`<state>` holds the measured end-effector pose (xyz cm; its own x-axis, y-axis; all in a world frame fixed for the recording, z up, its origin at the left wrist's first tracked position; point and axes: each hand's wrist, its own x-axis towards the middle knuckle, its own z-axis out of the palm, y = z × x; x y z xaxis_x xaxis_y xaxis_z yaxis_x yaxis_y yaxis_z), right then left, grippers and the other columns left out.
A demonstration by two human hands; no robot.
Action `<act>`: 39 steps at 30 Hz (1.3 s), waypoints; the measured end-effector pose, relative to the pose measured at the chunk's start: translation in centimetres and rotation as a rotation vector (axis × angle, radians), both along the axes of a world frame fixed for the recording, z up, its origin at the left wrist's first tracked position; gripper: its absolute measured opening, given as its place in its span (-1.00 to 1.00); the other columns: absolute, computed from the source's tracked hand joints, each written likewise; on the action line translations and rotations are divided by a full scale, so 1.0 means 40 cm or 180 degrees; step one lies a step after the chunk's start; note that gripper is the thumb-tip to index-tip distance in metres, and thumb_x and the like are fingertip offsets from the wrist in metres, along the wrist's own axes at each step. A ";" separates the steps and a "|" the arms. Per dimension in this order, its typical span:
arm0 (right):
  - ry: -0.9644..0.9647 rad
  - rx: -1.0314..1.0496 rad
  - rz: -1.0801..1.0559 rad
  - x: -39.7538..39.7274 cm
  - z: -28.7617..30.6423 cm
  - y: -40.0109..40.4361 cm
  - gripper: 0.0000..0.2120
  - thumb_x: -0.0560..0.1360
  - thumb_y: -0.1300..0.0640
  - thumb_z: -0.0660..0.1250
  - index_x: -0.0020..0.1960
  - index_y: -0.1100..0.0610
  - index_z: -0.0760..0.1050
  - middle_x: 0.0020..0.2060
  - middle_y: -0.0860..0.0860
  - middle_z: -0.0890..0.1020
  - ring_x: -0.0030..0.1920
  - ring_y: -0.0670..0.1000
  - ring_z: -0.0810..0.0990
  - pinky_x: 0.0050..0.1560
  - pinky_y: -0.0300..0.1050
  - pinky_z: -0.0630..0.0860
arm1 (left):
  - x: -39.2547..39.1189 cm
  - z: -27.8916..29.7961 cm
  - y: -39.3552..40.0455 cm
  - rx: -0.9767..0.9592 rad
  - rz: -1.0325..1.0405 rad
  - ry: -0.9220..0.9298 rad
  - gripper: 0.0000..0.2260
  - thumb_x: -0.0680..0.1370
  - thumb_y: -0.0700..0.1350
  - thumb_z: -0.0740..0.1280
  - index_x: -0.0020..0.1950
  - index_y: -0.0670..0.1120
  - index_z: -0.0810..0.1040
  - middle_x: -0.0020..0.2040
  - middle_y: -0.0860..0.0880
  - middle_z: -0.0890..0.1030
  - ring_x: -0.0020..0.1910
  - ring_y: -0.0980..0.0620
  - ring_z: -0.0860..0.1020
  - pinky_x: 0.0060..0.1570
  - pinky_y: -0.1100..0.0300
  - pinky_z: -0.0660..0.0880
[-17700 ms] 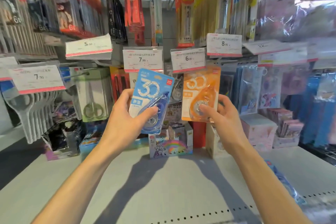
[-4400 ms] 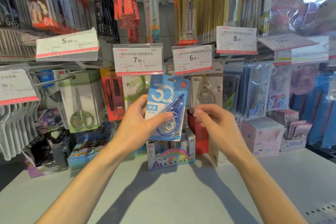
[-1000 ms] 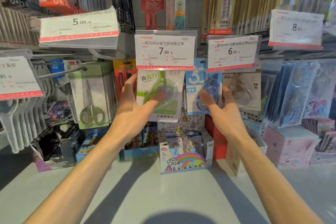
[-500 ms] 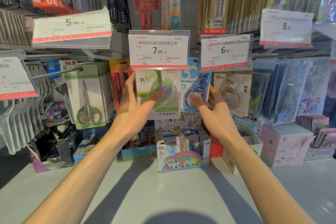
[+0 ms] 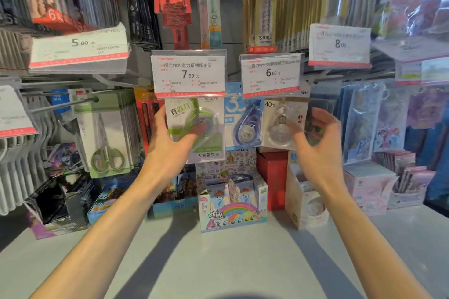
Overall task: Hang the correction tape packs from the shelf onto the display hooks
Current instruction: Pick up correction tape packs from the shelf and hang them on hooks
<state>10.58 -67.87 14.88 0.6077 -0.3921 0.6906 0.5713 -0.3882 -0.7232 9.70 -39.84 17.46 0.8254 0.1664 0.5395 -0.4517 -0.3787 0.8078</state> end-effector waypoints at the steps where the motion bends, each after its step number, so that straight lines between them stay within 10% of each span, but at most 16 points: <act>1: 0.0188 0.0037 0.0129 0.014 0.006 -0.007 -0.36 0.54 -0.12 0.47 0.50 0.04 0.29 0.35 -0.04 0.49 0.36 -0.05 0.51 0.44 0.00 0.43 | 0.003 -0.001 -0.001 -0.0039 -0.0034 -0.0012 -0.12 0.32 0.47 0.40 0.53 0.33 0.09 0.32 0.27 0.53 0.21 0.12 0.53 0.18 0.06 0.33; 8: 0.0735 0.0196 0.0959 0.117 0.003 -0.020 -0.21 0.44 -0.23 0.50 0.54 -0.08 0.25 0.14 -0.32 0.63 0.03 -0.40 0.62 -0.11 -0.54 0.48 | 0.025 -0.010 0.002 -0.0167 -0.0095 -0.0046 -0.21 0.34 0.42 0.47 0.48 0.35 0.20 0.17 0.46 0.56 0.25 0.23 0.54 0.19 0.00 0.45; 14: 0.0625 0.0307 0.1169 0.136 -0.005 -0.028 -0.71 0.52 -0.13 0.48 0.22 -0.15 0.60 0.02 -0.26 0.75 0.07 -0.23 0.71 0.01 -0.37 0.55 | 0.027 -0.011 0.001 -0.0178 -0.0147 -0.0140 -0.21 0.32 0.42 0.47 0.47 0.34 0.21 0.12 0.52 0.55 0.05 0.50 0.53 0.06 0.16 0.44; 22: 0.0420 0.0524 0.1148 0.074 0.005 -0.061 -0.61 0.38 -0.24 0.48 0.13 -0.11 0.56 -0.07 -0.18 0.77 -0.09 -0.16 0.75 -0.19 -0.33 0.61 | 0.012 -0.011 -0.009 -0.0236 -0.0182 -0.0214 -0.20 0.30 0.45 0.49 0.44 0.36 0.23 0.15 0.53 0.54 0.10 0.51 0.51 0.04 0.28 0.41; 34: 0.0666 0.0335 0.1123 0.089 -0.010 -0.024 -0.62 0.39 -0.37 0.47 0.15 -0.31 0.54 0.03 -0.32 0.73 0.06 -0.31 0.67 0.09 -0.18 0.48 | 0.005 -0.008 -0.011 -0.0173 -0.0227 -0.0178 -0.25 0.41 0.32 0.50 0.51 0.24 0.24 0.15 0.50 0.58 0.14 0.50 0.53 0.07 0.32 0.36; 39: 0.0649 0.0282 0.1026 0.052 -0.042 -0.044 -0.52 0.46 -0.32 0.44 0.25 -0.08 0.54 0.12 -0.18 0.71 0.17 -0.25 0.65 0.14 -0.25 0.51 | -0.024 -0.018 0.022 0.0298 0.0168 -0.0059 -0.28 0.42 0.39 0.39 0.51 0.31 0.21 0.27 0.34 0.52 0.14 0.27 0.56 0.06 0.31 0.42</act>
<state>12.64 -69.61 13.21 0.8306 -0.2114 0.5151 0.4950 -0.1434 -0.8570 8.74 -38.98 16.74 0.8066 0.1576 0.5697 -0.4435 -0.4759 0.7595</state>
